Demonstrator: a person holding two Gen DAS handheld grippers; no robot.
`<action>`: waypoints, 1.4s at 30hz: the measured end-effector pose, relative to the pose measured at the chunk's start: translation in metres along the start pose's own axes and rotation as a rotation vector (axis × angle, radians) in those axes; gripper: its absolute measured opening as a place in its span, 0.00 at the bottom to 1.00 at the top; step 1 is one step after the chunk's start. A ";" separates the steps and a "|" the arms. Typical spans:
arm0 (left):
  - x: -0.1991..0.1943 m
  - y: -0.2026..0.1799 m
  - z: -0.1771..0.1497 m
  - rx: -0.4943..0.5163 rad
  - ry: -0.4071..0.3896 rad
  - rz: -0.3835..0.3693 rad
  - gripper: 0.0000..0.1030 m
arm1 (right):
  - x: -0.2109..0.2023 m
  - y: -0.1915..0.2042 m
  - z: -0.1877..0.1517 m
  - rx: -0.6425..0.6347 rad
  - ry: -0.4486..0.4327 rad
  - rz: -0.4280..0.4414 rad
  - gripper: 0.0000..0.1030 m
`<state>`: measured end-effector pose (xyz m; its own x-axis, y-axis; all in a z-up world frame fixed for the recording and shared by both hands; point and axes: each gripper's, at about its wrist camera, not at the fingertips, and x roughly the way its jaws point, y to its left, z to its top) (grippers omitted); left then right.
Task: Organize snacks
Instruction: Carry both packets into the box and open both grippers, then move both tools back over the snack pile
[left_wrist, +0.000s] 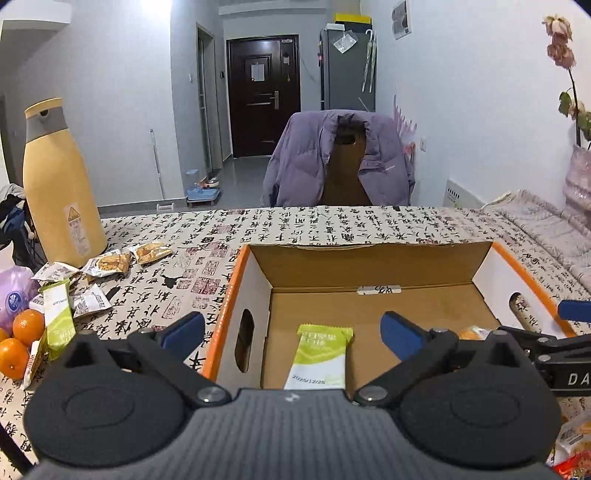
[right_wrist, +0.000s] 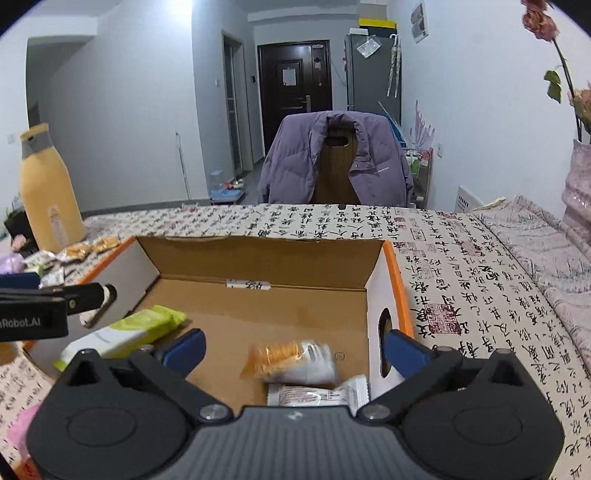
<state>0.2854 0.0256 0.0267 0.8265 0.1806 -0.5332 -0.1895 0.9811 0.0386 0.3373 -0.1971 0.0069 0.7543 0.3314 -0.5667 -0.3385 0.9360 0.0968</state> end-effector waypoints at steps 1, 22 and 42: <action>0.000 0.001 0.000 -0.003 0.007 -0.006 1.00 | -0.001 -0.001 0.000 0.003 -0.005 -0.001 1.00; -0.102 0.021 -0.030 -0.066 -0.129 -0.119 1.00 | -0.115 0.000 -0.033 -0.028 -0.203 0.047 1.00; -0.183 0.050 -0.123 -0.070 -0.217 -0.182 1.00 | -0.196 0.004 -0.115 0.008 -0.266 0.070 1.00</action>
<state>0.0593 0.0331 0.0218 0.9428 0.0195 -0.3327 -0.0572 0.9930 -0.1038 0.1236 -0.2723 0.0237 0.8508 0.4139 -0.3238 -0.3913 0.9102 0.1355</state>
